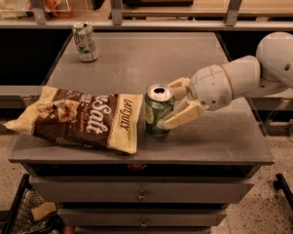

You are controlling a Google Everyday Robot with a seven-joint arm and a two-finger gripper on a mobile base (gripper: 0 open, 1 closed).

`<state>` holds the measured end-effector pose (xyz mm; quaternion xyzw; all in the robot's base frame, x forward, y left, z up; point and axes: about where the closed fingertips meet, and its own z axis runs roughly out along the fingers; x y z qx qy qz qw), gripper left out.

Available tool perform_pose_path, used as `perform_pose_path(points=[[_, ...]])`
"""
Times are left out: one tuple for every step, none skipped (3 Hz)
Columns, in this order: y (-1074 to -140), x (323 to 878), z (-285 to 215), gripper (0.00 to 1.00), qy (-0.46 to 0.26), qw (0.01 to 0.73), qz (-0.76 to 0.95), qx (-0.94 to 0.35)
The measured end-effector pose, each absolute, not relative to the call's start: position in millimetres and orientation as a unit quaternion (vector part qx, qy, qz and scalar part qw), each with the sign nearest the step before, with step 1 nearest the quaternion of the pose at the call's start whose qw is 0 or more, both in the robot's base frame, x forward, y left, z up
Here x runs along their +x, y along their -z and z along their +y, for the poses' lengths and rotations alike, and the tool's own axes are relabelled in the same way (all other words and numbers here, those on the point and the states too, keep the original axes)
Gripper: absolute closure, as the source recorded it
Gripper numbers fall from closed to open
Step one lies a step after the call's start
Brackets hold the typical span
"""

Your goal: Move green can near brown chip bag

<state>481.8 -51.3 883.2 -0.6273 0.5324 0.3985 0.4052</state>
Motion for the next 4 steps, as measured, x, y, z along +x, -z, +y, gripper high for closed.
perform_pose_path(points=[[-875.9, 480.5, -48.3, 0.61, -0.401, 0.399, 0.532, -0.63], [-870.8, 480.6, -45.6, 0.36, -0.403, 0.394, 0.531, -0.633], [-868.5, 481.8, -42.4, 0.13, -0.405, 0.391, 0.529, -0.635], [-869.8, 484.1, -41.5, 0.0, -0.401, 0.39, 0.529, -0.638]])
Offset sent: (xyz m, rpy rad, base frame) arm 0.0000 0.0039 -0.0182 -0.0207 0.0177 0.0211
